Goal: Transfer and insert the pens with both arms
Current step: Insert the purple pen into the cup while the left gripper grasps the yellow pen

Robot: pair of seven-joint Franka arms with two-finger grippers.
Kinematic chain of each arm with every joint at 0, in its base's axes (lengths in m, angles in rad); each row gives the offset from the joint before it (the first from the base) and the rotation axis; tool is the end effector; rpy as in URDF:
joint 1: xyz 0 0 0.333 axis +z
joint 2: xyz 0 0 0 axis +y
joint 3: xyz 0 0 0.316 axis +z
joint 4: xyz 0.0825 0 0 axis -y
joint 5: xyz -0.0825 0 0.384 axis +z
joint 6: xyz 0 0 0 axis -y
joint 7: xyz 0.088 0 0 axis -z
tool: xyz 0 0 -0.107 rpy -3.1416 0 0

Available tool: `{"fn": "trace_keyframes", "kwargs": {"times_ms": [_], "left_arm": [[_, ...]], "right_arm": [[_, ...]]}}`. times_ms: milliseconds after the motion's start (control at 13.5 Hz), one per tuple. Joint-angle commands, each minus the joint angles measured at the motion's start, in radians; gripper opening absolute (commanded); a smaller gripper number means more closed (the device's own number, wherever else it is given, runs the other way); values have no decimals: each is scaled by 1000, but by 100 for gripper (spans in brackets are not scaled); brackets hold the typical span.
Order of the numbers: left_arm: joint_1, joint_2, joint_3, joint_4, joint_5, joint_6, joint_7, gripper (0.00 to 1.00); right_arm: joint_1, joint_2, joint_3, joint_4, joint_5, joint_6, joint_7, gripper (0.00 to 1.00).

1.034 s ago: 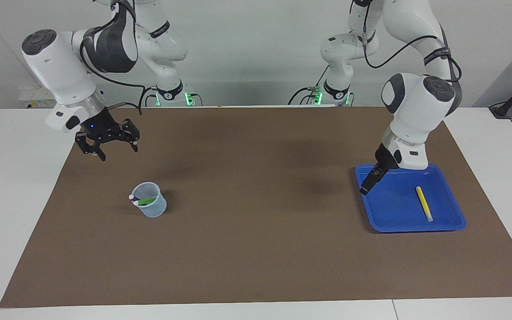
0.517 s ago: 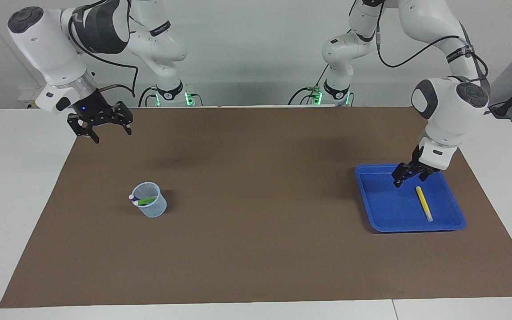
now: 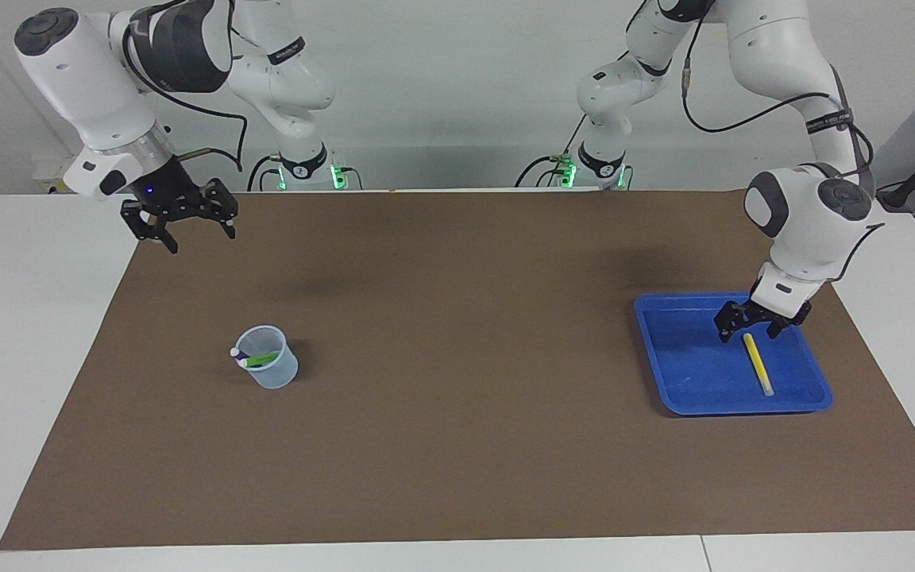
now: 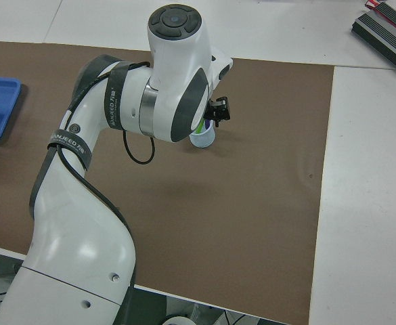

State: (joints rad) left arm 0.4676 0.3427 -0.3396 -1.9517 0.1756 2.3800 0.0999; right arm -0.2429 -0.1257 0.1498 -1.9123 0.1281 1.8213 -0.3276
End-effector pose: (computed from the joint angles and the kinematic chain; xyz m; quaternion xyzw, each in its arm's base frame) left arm 0.6167 0.0916 0.3227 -0.9979 0.0341 -0.0536 0.0145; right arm 0.5261 -0.0351 0.5510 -0.9933 -0.1016 -0.0275 0.0482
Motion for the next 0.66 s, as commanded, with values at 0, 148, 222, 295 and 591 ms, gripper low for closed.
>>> {"fn": "trace_keyframes", "kwargs": {"times_ms": [0, 148, 222, 295, 591], "left_arm": [[45, 22, -6, -7, 19, 45, 66, 97], [59, 35, -6, -7, 19, 60, 67, 93], [57, 38, -6, -7, 19, 61, 67, 92], [52, 39, -6, -12, 19, 65, 63, 90], [49, 39, -6, -36, 19, 91, 55, 77]], "right_arm": [[-4, -8, 8, -7, -28, 21, 25, 100], [-3, -9, 10, -8, -27, 13, 25, 100], [-3, -9, 8, -8, -28, 18, 25, 100], [-4, -8, 10, -7, -27, 21, 25, 100], [-3, -5, 10, 2, -27, 13, 25, 100]]}}
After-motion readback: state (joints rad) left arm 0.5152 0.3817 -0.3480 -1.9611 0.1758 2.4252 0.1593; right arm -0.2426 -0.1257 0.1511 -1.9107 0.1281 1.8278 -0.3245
